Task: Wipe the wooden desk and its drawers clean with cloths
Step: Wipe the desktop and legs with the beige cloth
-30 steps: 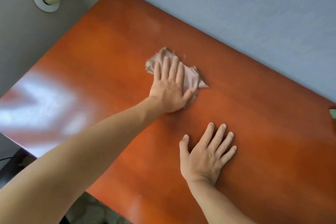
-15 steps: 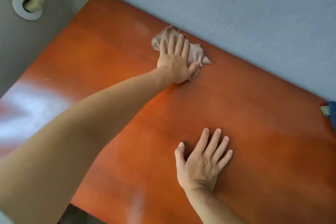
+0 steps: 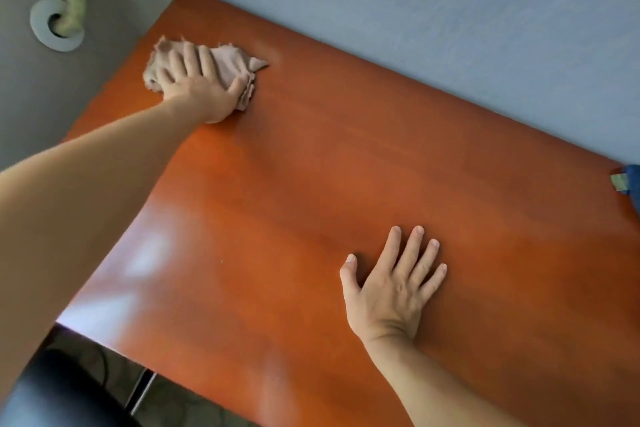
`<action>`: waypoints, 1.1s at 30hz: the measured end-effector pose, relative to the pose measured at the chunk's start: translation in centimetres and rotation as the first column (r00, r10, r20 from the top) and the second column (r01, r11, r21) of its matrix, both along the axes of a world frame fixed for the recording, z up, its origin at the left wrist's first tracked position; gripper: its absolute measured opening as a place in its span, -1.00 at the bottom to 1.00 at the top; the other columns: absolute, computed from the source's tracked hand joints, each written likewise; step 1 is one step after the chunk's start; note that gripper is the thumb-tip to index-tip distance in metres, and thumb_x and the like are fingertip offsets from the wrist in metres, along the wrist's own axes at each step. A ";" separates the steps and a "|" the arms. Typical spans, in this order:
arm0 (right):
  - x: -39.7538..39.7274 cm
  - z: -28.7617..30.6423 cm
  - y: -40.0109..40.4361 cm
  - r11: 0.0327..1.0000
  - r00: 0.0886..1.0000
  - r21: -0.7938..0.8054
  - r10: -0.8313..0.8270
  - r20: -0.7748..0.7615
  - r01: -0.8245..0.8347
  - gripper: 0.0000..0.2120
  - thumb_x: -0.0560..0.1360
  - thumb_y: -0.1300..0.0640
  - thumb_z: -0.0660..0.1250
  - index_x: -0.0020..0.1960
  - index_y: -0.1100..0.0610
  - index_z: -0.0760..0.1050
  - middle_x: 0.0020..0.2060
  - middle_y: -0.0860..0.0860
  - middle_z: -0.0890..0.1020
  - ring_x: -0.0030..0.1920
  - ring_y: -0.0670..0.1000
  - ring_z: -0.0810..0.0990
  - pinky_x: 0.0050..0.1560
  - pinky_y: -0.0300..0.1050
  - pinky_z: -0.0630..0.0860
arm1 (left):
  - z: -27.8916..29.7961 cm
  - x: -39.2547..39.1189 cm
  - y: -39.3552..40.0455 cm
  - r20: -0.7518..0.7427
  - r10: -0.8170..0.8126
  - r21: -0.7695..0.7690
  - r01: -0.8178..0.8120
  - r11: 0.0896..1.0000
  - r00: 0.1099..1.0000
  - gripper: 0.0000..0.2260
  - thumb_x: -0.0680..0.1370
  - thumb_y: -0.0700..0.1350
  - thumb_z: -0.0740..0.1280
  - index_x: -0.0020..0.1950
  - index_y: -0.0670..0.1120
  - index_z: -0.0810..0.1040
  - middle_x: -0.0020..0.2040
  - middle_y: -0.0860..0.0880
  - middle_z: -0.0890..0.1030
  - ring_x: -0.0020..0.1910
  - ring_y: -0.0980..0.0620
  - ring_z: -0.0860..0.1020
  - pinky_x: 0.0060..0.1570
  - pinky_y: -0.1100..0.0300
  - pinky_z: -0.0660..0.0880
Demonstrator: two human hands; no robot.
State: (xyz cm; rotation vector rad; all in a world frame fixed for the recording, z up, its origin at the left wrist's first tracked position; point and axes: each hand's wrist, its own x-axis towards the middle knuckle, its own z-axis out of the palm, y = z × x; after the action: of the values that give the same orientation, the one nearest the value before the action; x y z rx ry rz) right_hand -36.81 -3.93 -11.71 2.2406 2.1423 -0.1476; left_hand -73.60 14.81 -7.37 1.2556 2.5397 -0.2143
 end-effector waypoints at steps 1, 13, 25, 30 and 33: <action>0.0 0.1 0.1 1.000 1.000 -0.006 0.002 -0.003 -0.002 -0.17 0.51 -0.31 0.09 0.61 0.18 0.21 0.61 0.26 0.14 0.62 0.34 -0.02 0.53 0.43 -0.03 | -0.1 -0.7 -2.0 0.001 0.051 0.005 -0.051 0.999 0.999 -0.05 0.53 0.53 -0.21 0.70 -0.12 -0.16 0.71 -0.14 -0.16 0.67 -0.24 -0.17 0.58 -0.32 -0.13; -6.4 4.4 14.4 0.845 0.838 0.017 0.532 -0.123 -0.534 -0.49 0.61 -0.14 0.14 0.48 0.08 0.36 0.51 0.16 0.30 0.54 0.22 0.22 0.55 0.23 0.14 | -2.8 4.7 -13.8 0.007 -0.059 0.114 0.057 0.992 0.998 -0.09 0.55 0.50 -0.25 0.71 -0.10 -0.09 0.71 -0.13 -0.13 0.66 -0.23 -0.16 0.56 -0.34 -0.13; -13.9 1.6 19.3 0.938 0.939 0.065 0.342 -0.025 -0.340 -0.33 0.55 -0.26 0.06 0.58 0.01 0.25 0.57 0.14 0.26 0.57 0.27 0.14 0.51 0.42 0.04 | -2.7 -1.3 -5.6 -0.079 -0.786 0.020 0.789 0.614 0.614 -0.17 0.60 0.48 -0.18 0.69 0.00 -0.27 0.68 0.00 -0.31 0.66 -0.09 -0.32 0.61 -0.13 -0.32; -13.8 1.7 19.3 0.941 0.942 0.040 0.336 -0.010 -0.335 -0.32 0.56 -0.27 0.05 0.59 0.01 0.26 0.58 0.14 0.25 0.57 0.27 0.13 0.52 0.41 0.02 | -1.6 -5.9 4.4 0.107 0.330 0.215 -0.346 0.913 0.938 -0.15 0.63 0.40 -0.06 0.70 -0.17 -0.11 0.70 -0.18 -0.15 0.66 -0.26 -0.21 0.59 -0.26 -0.26; -13.8 1.7 19.2 0.943 0.943 0.037 0.332 -0.003 -0.331 -0.32 0.56 -0.27 0.04 0.60 0.00 0.24 0.59 0.13 0.24 0.58 0.26 0.12 0.53 0.40 0.01 | -1.6 -3.8 8.0 0.066 0.239 0.163 -0.246 0.955 0.969 -0.16 0.64 0.38 -0.12 0.69 -0.21 -0.16 0.69 -0.23 -0.19 0.65 -0.30 -0.24 0.57 -0.26 -0.29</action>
State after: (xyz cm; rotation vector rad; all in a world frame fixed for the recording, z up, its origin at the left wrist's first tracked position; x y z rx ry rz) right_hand -50.63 15.32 -10.06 1.8585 2.5044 -0.1077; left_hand -77.45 22.77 -9.00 0.9766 2.6875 0.0867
